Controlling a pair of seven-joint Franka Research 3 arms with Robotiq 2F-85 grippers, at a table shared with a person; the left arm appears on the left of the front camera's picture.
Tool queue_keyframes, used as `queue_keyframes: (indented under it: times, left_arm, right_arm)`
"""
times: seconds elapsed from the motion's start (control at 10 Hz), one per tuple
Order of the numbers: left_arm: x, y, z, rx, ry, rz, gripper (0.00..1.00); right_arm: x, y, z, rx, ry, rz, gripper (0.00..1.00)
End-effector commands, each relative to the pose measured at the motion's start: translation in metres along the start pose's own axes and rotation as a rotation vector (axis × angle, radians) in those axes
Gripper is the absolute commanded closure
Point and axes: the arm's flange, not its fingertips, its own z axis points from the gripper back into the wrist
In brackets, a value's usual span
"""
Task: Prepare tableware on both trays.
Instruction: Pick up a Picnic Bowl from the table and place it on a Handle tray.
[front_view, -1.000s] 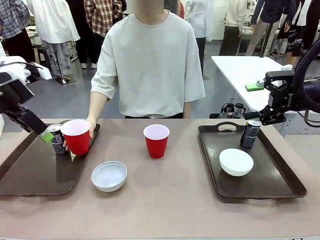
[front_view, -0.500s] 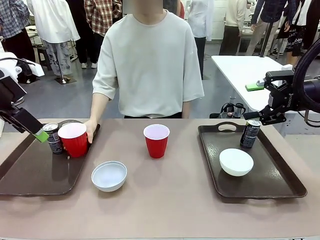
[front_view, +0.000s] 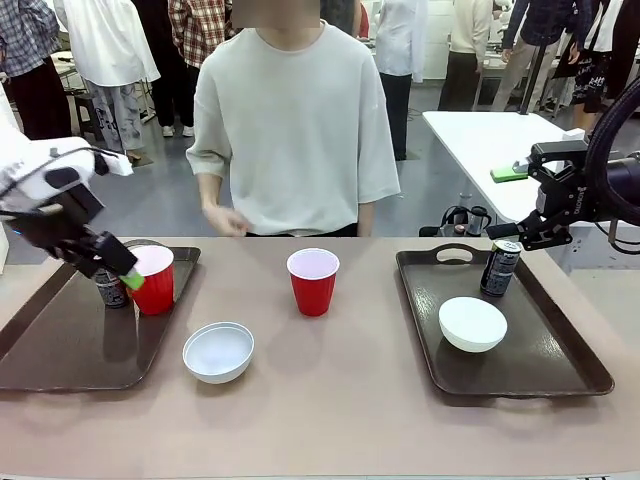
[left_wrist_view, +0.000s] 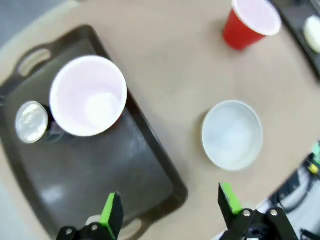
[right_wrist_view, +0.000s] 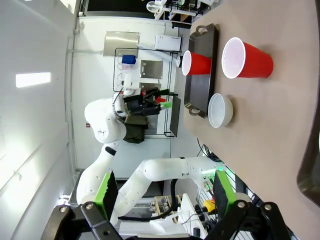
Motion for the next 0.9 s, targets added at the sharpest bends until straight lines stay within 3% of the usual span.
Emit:
queue_keyframes:
  times: [0.0, 0.2, 0.5, 0.6, 0.8]
  left_arm:
    - [-0.028, -0.021, -0.063, 0.075, 0.027, 0.055, 0.0]
    - [-0.012, -0.041, -0.104, 0.195, -0.004, 0.149, 0.0]
    - [0.01, -0.038, -0.078, 0.113, 0.024, 0.073, 0.0]
    - [0.008, -0.049, -0.099, 0.167, 0.031, 0.096, 0.0]
    - [0.02, -0.057, -0.12, 0.142, 0.073, 0.084, 0.0]
  right_arm:
    - [-0.001, -0.001, 0.002, -0.009, 0.013, 0.01, 0.0]
    - [-0.001, -0.001, 0.002, -0.009, 0.013, 0.01, 0.0]
    - [-0.001, -0.001, 0.002, -0.009, 0.013, 0.01, 0.0]
    - [-0.001, -0.001, 0.002, -0.009, 0.013, 0.01, 0.0]
    - [-0.001, -0.001, 0.002, -0.009, 0.013, 0.01, 0.0]
